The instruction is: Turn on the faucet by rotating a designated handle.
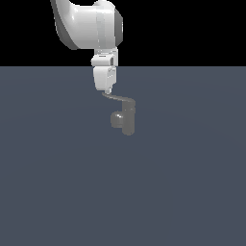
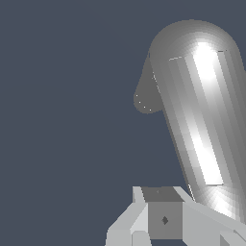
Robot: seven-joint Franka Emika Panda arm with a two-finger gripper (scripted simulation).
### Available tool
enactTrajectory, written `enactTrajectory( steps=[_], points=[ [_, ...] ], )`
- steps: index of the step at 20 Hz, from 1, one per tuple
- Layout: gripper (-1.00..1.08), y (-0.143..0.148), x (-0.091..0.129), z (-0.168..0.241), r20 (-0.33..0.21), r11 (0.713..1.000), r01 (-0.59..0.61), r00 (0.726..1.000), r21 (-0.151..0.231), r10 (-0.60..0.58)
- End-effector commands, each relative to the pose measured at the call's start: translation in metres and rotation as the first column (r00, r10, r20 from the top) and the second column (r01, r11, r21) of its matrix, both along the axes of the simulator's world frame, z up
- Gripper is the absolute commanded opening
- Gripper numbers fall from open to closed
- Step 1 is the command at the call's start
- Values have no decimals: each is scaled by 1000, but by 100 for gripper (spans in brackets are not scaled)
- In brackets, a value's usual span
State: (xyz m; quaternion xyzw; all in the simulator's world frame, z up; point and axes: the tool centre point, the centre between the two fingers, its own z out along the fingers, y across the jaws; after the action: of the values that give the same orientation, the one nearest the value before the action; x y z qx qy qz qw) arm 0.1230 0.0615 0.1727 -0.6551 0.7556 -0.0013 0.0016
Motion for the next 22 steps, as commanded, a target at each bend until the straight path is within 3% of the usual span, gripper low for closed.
enactTrajectory(
  steps=[1, 14, 16, 22],
  points=[
    [-100, 2, -8, 0, -4, 1000, 0, 1000, 0, 0],
    [-100, 13, -41, 0, -4, 1000, 0, 1000, 0, 0],
    [-100, 9, -37, 0, -1, 1000, 5, 1000, -3, -5],
    [-100, 3, -53, 0, -1, 1000, 4, 1000, -2, -4]
  ],
)
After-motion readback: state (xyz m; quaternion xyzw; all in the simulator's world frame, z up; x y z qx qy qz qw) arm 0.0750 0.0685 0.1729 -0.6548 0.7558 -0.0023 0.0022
